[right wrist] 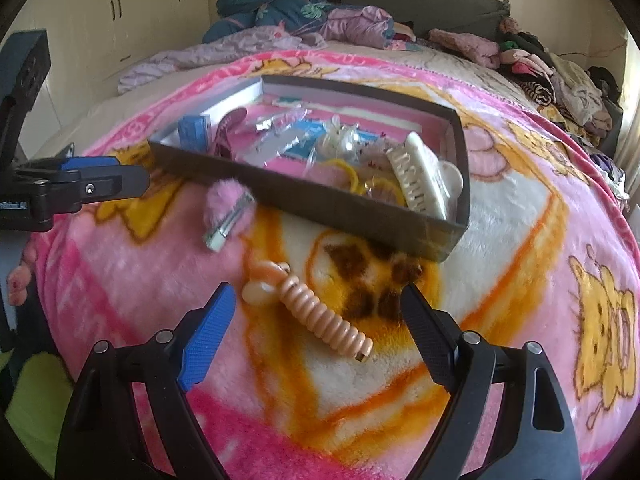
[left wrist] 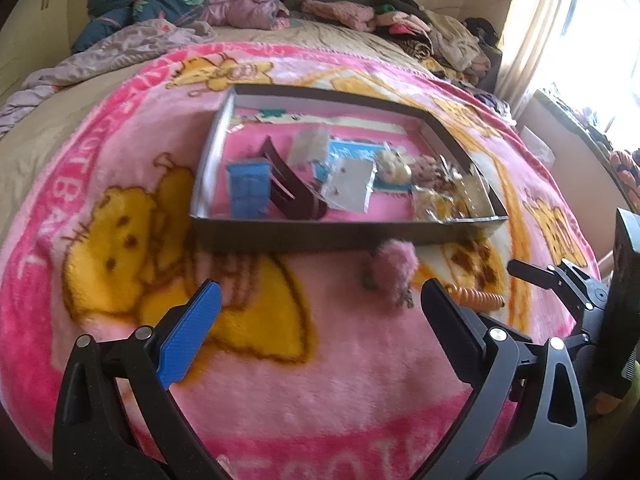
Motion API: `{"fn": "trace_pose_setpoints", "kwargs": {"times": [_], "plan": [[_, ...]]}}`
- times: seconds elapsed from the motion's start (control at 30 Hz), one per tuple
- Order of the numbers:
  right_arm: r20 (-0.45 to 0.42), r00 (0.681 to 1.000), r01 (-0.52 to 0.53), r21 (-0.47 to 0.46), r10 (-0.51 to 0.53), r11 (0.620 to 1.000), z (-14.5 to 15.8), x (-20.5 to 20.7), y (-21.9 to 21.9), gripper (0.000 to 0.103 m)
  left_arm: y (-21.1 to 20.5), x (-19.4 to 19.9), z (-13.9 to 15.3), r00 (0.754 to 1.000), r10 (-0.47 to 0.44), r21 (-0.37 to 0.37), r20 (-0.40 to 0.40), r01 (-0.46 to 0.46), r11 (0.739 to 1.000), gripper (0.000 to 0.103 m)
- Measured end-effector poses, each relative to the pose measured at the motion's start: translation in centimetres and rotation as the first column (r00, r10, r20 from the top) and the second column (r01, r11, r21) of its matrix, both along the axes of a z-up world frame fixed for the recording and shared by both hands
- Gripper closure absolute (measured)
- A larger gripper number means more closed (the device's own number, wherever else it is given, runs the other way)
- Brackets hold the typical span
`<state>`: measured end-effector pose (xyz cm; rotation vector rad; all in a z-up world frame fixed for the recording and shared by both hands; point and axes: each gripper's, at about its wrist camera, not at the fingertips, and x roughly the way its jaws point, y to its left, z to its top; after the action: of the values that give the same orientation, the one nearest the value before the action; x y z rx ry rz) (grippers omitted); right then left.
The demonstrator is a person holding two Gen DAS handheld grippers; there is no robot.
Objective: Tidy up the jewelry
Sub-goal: 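Move the left tool to the pink pompom clip while the right tool nears the peach coiled hair tie, then grasp the pink pompom clip with the left tool while the right tool grasps the coiled hair tie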
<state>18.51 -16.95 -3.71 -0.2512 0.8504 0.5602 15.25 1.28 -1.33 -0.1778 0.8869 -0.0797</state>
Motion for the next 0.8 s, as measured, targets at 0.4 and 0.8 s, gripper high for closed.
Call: {"fn": "trace_pose_setpoints", "kwargs": {"times": [0.4, 0.8], "plan": [[0.007, 0.999, -0.053, -0.059, 0.054, 0.997, -2.3, 0.7, -0.1, 0.054, -3.6, 1.8, -1.4, 0.997, -0.066, 0.013, -0.039, 0.067, 0.998, 0.015], [-0.004, 0.998, -0.066, -0.022, 0.066, 0.998, -1.8, 0.3, -2.3, 0.086, -5.9, 3.9, -3.6, 0.992, -0.091, 0.033, -0.093, 0.094, 0.995, 0.079]]}}
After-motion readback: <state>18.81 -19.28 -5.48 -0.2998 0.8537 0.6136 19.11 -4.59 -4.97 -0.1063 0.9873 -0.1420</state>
